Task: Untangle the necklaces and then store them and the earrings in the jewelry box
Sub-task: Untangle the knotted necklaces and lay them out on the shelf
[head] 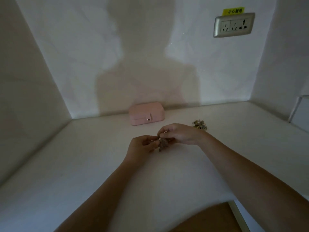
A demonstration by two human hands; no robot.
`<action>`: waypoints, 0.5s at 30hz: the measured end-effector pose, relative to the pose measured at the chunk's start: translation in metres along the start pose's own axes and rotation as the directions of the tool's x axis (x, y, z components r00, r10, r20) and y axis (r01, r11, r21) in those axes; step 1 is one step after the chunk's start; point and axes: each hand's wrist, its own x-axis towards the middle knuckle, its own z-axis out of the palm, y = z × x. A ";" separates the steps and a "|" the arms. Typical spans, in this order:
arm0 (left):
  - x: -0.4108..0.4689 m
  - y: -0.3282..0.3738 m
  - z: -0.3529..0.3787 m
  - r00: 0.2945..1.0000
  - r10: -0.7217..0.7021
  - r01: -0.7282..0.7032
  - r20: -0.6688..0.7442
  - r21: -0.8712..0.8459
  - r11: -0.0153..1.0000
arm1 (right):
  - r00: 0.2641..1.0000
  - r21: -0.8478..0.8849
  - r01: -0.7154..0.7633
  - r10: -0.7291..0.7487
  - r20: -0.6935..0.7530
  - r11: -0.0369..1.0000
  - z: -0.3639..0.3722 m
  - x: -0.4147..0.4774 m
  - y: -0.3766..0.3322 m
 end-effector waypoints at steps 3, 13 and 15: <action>0.004 -0.002 -0.004 0.998 -0.053 0.049 -0.034 -0.102 0.994 | 0.999 0.205 0.050 -0.051 0.000 0.978 0.000 0.009 0.001; 0.010 -0.001 -0.001 0.989 -0.149 0.127 0.022 -0.659 0.741 | 0.976 0.590 0.216 -0.184 -0.114 0.778 -0.005 0.012 -0.002; 0.011 0.001 0.001 0.989 -0.146 0.121 0.029 -0.728 0.675 | 0.969 0.588 0.240 -0.157 -0.190 0.772 -0.002 0.014 -0.003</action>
